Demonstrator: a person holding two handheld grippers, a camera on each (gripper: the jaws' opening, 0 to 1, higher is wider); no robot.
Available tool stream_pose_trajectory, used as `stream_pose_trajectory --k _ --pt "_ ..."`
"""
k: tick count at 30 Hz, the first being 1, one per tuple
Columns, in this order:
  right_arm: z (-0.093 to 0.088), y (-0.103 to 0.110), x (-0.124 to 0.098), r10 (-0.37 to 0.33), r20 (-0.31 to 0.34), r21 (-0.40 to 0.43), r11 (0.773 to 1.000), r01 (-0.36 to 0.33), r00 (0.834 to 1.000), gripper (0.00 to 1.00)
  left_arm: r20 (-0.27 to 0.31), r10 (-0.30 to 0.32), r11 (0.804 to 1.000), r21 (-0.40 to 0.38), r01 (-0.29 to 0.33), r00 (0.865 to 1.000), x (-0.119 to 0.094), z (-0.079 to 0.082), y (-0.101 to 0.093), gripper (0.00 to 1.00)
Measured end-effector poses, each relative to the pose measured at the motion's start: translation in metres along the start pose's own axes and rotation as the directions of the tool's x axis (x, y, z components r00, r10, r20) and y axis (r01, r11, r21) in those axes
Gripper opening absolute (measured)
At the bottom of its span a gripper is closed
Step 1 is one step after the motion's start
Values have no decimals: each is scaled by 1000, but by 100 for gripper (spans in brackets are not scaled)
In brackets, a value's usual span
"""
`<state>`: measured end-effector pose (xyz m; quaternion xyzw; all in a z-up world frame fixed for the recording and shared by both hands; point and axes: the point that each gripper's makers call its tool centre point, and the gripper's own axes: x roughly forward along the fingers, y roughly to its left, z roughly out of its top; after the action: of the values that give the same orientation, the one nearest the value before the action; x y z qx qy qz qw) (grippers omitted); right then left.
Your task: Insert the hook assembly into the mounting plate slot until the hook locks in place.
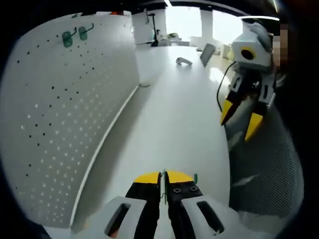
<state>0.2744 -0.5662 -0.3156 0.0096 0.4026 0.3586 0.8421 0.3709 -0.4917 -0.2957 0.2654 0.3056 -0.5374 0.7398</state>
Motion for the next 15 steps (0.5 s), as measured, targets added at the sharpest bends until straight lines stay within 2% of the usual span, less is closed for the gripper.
stream_pose_trajectory --k 3,7,9,15 --pt "3 4 1 15 9 -1 1000 -15 1000 34 22 47 998 -35 -46 999 -9 7 -4 3" --pt "7 16 3 36 17 -26 999 -36 999 34 74 80 989 -128 -70 994 -19 19 -14 3" --pt "8 21 4 48 19 -32 998 -47 999 34 86 99 981 -176 -83 991 -23 21 -19 3" --pt "4 34 4 77 13 -48 996 -76 997 34 123 139 962 -252 -105 983 -31 25 -38 3"
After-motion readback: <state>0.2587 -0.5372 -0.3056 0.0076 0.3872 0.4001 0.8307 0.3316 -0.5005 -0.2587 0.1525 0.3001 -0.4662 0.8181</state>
